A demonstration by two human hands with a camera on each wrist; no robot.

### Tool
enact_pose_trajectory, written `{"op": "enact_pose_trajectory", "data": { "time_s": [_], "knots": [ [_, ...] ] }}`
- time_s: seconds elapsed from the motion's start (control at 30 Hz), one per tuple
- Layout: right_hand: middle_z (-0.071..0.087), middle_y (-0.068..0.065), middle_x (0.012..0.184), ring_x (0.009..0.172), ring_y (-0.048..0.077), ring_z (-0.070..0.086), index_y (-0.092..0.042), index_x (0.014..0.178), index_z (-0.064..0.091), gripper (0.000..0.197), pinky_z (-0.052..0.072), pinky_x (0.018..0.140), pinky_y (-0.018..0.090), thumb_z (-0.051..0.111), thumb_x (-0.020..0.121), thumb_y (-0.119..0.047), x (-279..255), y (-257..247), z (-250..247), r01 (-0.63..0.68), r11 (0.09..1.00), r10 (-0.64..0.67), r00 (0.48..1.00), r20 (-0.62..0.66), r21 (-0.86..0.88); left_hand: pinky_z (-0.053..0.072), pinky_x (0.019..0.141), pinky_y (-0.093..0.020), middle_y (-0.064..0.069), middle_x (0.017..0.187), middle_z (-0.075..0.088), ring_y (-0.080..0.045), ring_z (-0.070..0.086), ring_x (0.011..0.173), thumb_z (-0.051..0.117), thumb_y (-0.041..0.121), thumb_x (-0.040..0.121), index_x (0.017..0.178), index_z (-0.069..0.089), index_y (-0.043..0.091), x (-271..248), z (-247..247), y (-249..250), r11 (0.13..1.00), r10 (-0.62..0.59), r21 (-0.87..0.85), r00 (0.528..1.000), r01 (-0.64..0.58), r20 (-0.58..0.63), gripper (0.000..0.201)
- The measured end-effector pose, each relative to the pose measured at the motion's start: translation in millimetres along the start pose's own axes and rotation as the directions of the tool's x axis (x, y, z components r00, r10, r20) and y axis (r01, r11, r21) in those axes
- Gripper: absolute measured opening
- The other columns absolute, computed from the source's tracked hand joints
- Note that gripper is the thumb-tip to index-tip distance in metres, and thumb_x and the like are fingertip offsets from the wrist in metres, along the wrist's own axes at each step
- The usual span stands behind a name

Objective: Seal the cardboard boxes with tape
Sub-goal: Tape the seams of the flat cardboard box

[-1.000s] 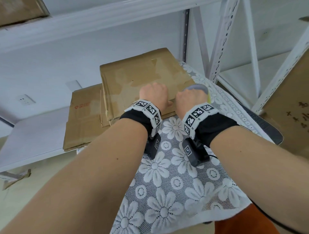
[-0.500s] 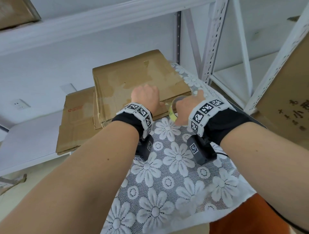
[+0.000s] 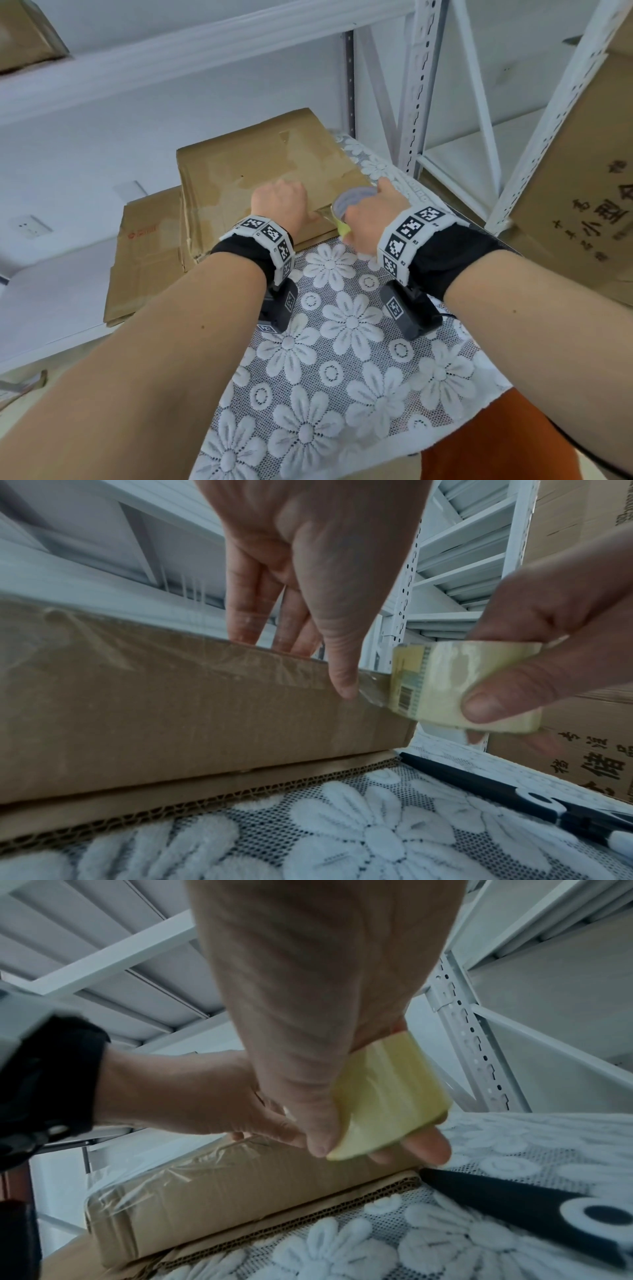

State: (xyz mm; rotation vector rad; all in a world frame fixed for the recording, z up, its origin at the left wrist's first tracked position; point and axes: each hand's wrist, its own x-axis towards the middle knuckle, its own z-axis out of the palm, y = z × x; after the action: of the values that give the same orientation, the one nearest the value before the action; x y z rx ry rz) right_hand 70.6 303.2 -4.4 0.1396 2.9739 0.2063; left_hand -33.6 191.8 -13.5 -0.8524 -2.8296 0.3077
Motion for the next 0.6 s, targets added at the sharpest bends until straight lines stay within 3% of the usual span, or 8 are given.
{"op": "enact_pose_trajectory", "data": {
  "time_s": [0.1,0.17,0.2,0.27,0.33,0.4,0.5,0.6],
  "knots": [
    [0.053,-0.002,0.080,0.116,0.024,0.050,-0.014,0.070,0.039,0.031,0.011,0.115,0.046,0.042,0.096,-0.032,1,-3,-4,-0.047,0.990,0.052,0.998,0.032,-0.134,0.040,0.059,-0.030,-0.001,0.061,0.042,-0.021,0.051,0.065,0.059,0.064,0.085,0.066,0.043,0.011,1,-1,-1,1.000,0.005,0.011,1.000,-0.005,0.024,0.058],
    [0.058,0.000,0.082,0.111,0.024,0.054,-0.015,0.082,0.049,0.021,0.012,0.114,0.045,0.040,0.096,-0.028,3,-5,0,-0.091,0.984,0.088,0.996,-0.026,-0.152,0.039,0.058,-0.029,0.000,0.062,0.043,-0.019,0.050,0.063,0.059,0.065,0.084,0.073,0.050,0.012,1,-1,-2,1.000,0.006,0.023,0.999,-0.007,0.037,0.055],
    [0.060,0.003,0.084,0.105,0.024,0.056,-0.009,0.097,0.055,0.022,0.018,0.112,0.043,0.040,0.095,-0.025,4,-6,3,-0.121,0.981,0.112,0.991,-0.066,-0.153,0.039,0.057,-0.029,0.000,0.062,0.044,-0.018,0.049,0.061,0.059,0.066,0.083,0.075,0.052,0.012,0,-1,-3,0.999,0.011,0.036,0.999,-0.012,0.042,0.055],
    [0.063,0.007,0.085,0.082,0.022,0.058,0.008,0.121,0.047,0.040,0.034,0.093,0.036,0.040,0.093,-0.020,5,-6,5,-0.204,0.961,0.184,0.976,-0.119,-0.186,0.040,0.057,-0.029,0.001,0.062,0.045,-0.016,0.049,0.060,0.058,0.067,0.082,0.078,0.054,0.012,0,0,-4,0.998,0.021,0.060,0.999,-0.024,0.046,0.055],
    [0.063,0.008,0.085,0.062,0.017,0.047,0.015,0.129,0.037,0.049,0.033,0.075,0.032,0.040,0.091,-0.015,7,-3,7,-0.262,0.946,0.240,0.962,-0.131,-0.190,0.042,0.057,-0.028,0.001,0.063,0.045,-0.017,0.052,0.062,0.059,0.067,0.081,0.081,0.056,0.012,0,0,-5,0.997,0.029,0.068,0.999,-0.032,0.045,0.055],
    [0.065,0.008,0.088,0.062,0.018,0.049,0.017,0.131,0.036,0.052,0.032,0.070,0.030,0.041,0.089,-0.014,11,0,8,-0.282,0.944,0.266,0.958,-0.111,-0.173,0.042,0.057,-0.028,0.002,0.062,0.046,-0.017,0.052,0.062,0.059,0.067,0.081,0.083,0.060,0.012,0,-1,-5,0.997,0.028,0.063,0.998,-0.031,0.050,0.055],
    [0.054,0.004,0.069,0.056,0.015,0.040,0.008,0.118,0.053,0.035,0.032,0.068,0.029,0.043,0.090,-0.009,17,4,10,-0.309,0.943,0.295,0.949,-0.113,-0.126,0.041,0.057,-0.029,0.002,0.063,0.045,-0.016,0.049,0.059,0.060,0.066,0.081,0.083,0.061,0.012,0,0,-6,0.998,0.028,0.059,0.998,-0.032,0.065,0.055],
    [0.041,-0.004,0.056,0.050,0.012,0.032,-0.012,0.078,0.059,0.022,0.034,0.070,0.029,0.043,0.093,-0.013,20,9,9,-0.301,0.949,0.288,0.948,-0.138,-0.092,0.043,0.059,-0.029,0.001,0.063,0.045,-0.018,0.052,0.064,0.062,0.065,0.081,0.088,0.064,0.014,1,1,-8,0.999,0.029,0.043,0.996,-0.033,0.079,0.052]
  ]
}}
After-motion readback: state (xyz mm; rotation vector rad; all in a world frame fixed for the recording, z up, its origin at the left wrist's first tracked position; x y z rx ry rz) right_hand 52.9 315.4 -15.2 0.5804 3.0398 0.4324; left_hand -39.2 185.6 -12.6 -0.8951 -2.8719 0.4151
